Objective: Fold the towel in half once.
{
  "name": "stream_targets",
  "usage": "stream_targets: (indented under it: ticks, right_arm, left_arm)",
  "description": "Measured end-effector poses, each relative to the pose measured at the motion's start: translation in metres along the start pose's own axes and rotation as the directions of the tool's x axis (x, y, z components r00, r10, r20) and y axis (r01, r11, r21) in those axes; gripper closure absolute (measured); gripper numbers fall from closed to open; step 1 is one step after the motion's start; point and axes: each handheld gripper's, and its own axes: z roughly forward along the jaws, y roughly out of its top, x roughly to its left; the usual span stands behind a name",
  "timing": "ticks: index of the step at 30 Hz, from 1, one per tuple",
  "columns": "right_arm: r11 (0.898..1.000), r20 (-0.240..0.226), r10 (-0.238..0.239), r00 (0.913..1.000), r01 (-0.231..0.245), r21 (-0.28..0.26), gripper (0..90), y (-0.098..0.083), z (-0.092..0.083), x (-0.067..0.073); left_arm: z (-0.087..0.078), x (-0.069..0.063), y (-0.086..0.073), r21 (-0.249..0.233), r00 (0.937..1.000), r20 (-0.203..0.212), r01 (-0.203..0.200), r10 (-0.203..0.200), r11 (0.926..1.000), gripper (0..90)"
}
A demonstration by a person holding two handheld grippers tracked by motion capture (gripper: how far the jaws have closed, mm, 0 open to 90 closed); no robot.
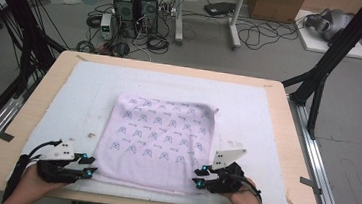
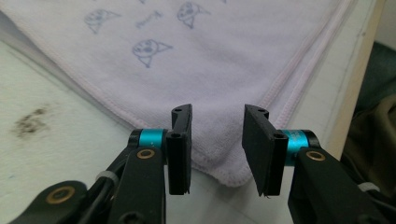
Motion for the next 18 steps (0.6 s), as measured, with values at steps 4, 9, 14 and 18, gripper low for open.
stream_targets:
  ticks: [4,9,14,18]
  right_arm:
    - [1.000,0.003,-0.007,1.0000,0.007,0.020,66.4,-0.008,0.009,0.003]
    - [0.999,-0.021,-0.026,0.9994,0.027,0.037,87.1,-0.007,0.005,0.001]
    - [1.000,-0.044,-0.029,0.9986,0.029,-0.002,85.9,-0.006,-0.010,0.006]
    - [0.999,-0.014,0.016,0.9998,-0.017,-0.037,65.9,-0.006,-0.011,-0.004]
  left_arm:
    - [0.008,-0.003,-0.002,0.006,0.9997,-0.011,-0.021,0.021,0.9998,76.1]
    - [0.002,-0.005,0.000,-0.011,0.9999,0.006,-0.009,0.009,0.9999,86.7]
    - [-0.008,-0.014,-0.002,-0.016,0.9988,0.044,-0.021,0.021,0.9997,85.4]
    - [-0.003,-0.003,0.001,-0.027,0.9996,0.024,0.013,-0.012,0.9996,66.2]
